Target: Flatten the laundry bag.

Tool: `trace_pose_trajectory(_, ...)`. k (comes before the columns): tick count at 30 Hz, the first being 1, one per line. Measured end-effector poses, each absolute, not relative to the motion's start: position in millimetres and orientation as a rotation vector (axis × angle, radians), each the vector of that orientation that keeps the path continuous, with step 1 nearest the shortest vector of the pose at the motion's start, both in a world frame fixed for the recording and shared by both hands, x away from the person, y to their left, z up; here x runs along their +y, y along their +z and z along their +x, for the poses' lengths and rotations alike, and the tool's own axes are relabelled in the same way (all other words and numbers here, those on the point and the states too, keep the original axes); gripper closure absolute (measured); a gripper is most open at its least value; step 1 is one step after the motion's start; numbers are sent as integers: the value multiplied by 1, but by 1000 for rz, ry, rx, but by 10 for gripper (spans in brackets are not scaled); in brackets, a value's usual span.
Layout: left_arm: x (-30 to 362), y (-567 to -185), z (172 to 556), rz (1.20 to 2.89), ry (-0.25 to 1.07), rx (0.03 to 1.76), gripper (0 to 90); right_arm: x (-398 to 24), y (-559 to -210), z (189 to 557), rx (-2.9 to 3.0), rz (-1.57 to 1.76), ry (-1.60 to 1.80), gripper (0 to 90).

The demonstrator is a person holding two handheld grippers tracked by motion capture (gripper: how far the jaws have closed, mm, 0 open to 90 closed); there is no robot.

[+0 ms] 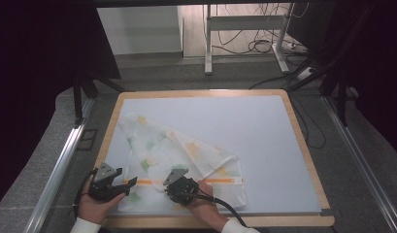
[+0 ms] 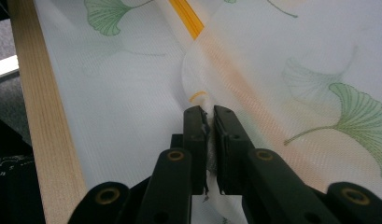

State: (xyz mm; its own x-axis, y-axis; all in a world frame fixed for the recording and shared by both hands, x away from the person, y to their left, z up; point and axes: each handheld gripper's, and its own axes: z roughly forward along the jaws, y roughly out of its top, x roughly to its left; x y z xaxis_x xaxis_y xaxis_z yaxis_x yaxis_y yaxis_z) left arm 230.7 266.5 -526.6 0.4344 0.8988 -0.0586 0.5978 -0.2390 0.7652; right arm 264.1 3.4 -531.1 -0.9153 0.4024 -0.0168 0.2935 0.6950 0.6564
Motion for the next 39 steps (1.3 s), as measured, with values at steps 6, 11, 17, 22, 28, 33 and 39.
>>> trace_pose_trajectory(6,267,-526,230,1948,520,1260,308,-2,-523,268,2733,581,1072,852)
trace_pose_trajectory(11,267,-527,230,1949,516,1262,309,-7,-514,273,2722,600,1114,856)
trace_pose_trajectory(17,267,-527,230,1945,516,1264,309,-17,-502,280,2696,629,1167,859)
trace_pose_trajectory(22,266,-527,231,1949,517,1263,309,-25,-493,287,2667,648,1210,858)
trace_pose_trajectory(28,267,-527,231,1953,516,1262,309,-34,-486,293,2641,676,1236,859)
trace_pose_trajectory(33,267,-527,231,1954,516,1260,309,-41,-479,298,2608,695,1253,861)
trace_pose_trajectory(39,267,-527,231,1957,518,1259,309,-52,-474,307,2577,739,1267,862)
